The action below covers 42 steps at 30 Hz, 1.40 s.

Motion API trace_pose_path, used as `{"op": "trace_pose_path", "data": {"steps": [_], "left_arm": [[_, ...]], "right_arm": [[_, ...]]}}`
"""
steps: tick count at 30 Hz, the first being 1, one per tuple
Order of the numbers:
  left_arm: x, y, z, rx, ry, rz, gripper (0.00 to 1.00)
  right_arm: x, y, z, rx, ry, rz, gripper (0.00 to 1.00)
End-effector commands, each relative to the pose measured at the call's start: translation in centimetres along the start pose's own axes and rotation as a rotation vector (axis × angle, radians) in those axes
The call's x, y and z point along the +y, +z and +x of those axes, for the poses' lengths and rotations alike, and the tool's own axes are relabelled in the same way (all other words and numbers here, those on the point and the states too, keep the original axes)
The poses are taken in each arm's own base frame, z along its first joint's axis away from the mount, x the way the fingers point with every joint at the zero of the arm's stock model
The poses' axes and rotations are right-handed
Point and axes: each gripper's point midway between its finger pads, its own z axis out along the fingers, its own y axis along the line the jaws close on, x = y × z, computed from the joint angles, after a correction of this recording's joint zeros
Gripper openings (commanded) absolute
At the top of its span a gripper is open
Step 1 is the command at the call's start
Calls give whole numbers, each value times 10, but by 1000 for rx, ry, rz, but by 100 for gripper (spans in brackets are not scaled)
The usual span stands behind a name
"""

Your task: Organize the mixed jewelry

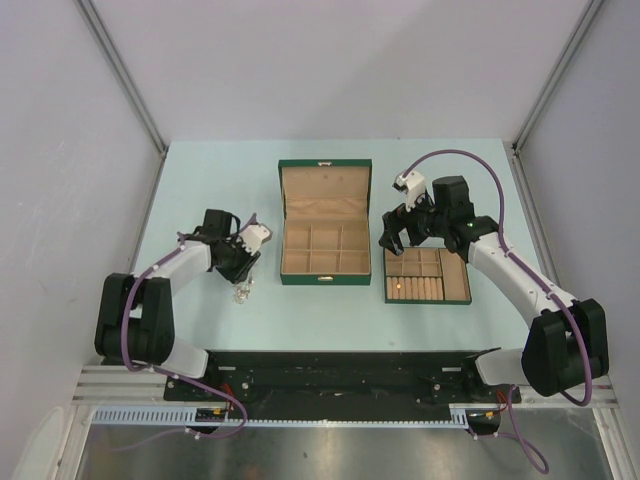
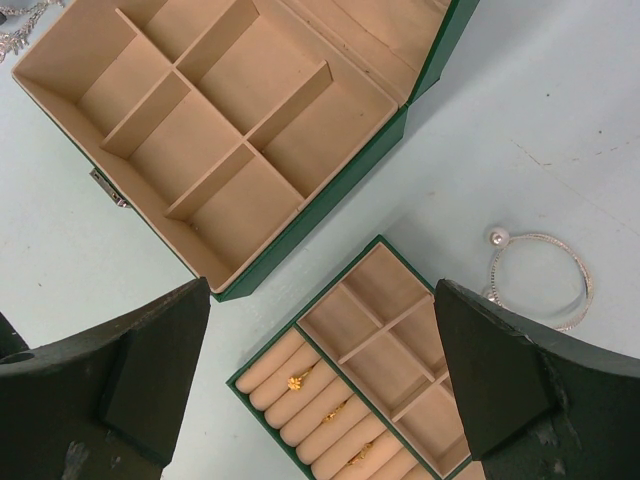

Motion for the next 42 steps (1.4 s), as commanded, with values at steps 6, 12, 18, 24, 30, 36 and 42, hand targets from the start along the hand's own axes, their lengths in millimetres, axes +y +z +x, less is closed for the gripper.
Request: {"op": "trace_pose_path", "data": {"steps": [6,12,18,24,30,36,42], "left_arm": [[9,4,-2,-9,13,0,36],[6,10,5,9,6,13,31],[-1,15,15,33,5,31,14],[-7,19,24,49,8,53,1],[-8,13,15,14,-1,59,0],[-10,-10,-9,-71,-5,61,0],[-9,-25,-24,-124,-1,49,0]], "right_arm": [[-1,-5,-19,-44,-23,-2,100],[-2,-5,-19,-44,-23,-1,100],[-3,-5,-19,-45,-23,1,100],[-3,-5,-18,-42,-22,2,100],[-3,-4,-18,-40,-21,0,100],[-3,-4,-18,-43,-20,-1,100],[-2,-5,-18,-43,-19,-3,100]]}}
